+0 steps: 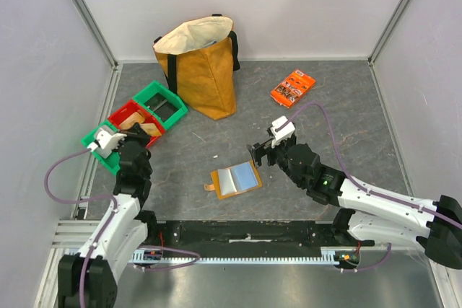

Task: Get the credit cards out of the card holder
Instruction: Place the credit card in the storage box, then reset both arms

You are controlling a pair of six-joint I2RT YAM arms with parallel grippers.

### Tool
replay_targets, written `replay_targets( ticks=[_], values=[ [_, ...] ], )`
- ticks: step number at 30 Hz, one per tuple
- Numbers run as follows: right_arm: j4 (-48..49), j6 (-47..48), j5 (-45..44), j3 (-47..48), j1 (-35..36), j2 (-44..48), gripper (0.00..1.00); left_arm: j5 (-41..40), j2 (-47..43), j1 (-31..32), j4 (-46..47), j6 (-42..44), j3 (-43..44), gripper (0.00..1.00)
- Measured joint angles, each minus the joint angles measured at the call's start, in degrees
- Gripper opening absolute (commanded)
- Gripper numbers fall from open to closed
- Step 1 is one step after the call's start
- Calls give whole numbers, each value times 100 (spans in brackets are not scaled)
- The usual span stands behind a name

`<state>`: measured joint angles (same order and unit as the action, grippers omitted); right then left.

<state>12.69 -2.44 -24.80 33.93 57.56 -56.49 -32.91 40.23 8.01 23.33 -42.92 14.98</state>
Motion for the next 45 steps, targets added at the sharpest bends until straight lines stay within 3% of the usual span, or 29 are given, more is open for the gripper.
replay_targets(
  ticks=[10, 17, 30, 45],
  values=[
    [-118, -688, -87, -328, -275, 214, 98, -109, 1939, -1668, 1742, -4, -44, 2],
    [-186, -748, -52, -522, -437, 398, 98, 35, 3644, -1921, 2691, 70, 664, 2],
    [-315, -699, 153, -542, -647, 356, 98, 306, 5471, -1930, 3381, 153, 1917, 11],
    [-428, -699, 313, -542, -710, 319, 98, 284, 5849, -1930, 3176, 452, 2151, 63]
  ],
)
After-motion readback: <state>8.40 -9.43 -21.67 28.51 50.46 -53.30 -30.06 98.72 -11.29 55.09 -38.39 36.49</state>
